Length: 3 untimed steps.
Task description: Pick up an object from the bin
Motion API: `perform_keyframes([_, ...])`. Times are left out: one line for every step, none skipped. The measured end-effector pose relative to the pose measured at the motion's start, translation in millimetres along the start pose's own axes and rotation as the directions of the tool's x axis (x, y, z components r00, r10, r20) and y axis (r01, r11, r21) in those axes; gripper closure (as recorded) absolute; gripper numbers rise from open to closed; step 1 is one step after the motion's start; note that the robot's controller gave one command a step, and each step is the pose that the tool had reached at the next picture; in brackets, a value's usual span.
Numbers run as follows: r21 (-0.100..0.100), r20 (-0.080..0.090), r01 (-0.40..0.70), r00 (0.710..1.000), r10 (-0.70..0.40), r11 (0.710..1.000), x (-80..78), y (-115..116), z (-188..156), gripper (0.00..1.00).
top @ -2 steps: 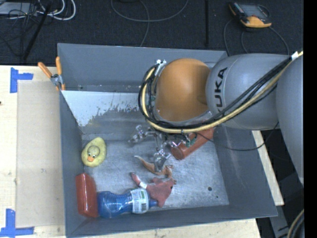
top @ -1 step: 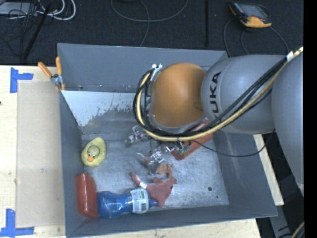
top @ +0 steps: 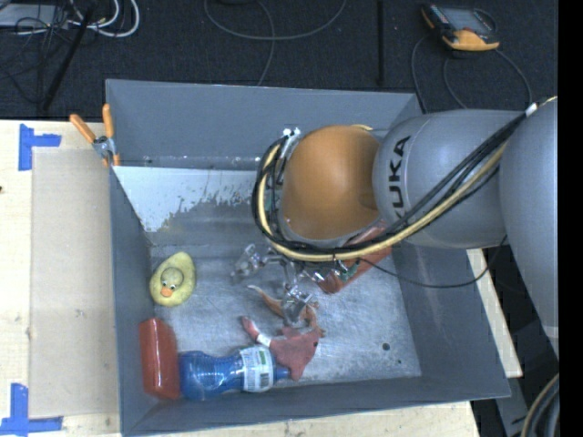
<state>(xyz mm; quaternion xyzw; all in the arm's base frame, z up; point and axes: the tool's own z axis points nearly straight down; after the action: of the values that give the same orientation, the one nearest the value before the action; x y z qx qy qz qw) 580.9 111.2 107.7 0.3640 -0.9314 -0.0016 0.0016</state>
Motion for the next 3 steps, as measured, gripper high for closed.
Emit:
perform_keyframes([-0.002, -0.004, 0.157, 0.988, -0.157, 0.988, 7.8, 0, -44, 0.00])
perform_keyframes([0.012, 0.013, 0.089, 0.996, -0.089, 0.996, 15.9, -12, -69, 0.00])
perform_keyframes([0.007, 0.007, 0.062, 0.998, -0.062, 0.998, 25.3, -44, -9, 0.00])
